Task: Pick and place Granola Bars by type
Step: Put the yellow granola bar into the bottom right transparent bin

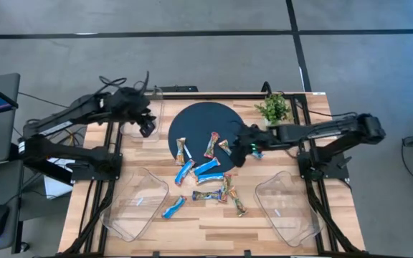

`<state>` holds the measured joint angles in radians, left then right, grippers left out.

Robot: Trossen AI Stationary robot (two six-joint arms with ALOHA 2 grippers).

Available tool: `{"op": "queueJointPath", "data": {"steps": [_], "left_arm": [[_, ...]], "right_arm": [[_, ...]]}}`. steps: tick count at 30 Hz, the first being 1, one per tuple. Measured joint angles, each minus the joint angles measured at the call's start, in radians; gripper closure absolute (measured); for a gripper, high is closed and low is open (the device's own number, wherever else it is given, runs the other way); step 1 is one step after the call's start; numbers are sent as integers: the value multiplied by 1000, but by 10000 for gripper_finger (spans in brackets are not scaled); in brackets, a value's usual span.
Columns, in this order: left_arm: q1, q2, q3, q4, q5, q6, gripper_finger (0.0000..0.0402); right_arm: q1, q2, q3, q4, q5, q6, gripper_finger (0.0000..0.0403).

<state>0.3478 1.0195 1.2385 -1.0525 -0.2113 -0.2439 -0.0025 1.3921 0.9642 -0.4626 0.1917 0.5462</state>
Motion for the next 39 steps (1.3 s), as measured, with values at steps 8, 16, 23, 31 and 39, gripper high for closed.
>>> {"op": "queueJointPath", "data": {"steps": [8,16,23,31,39], "left_arm": [[-53,-33,0,-5,-50,-52,238],[-86,-29,0,-6,-58,-52,238],[-92,-29,0,-4,-63,-52,238],[-92,-29,0,-4,-65,-56,238],[-92,-24,0,-3,-65,-60,238]], "right_arm": [[-68,209,136,-172,-61,56,282],[-85,327,192,-251,-115,49,282],[-85,359,196,-228,-119,56,282],[-106,385,193,-215,-170,66,282],[-119,431,193,-209,-205,90,282]]}}
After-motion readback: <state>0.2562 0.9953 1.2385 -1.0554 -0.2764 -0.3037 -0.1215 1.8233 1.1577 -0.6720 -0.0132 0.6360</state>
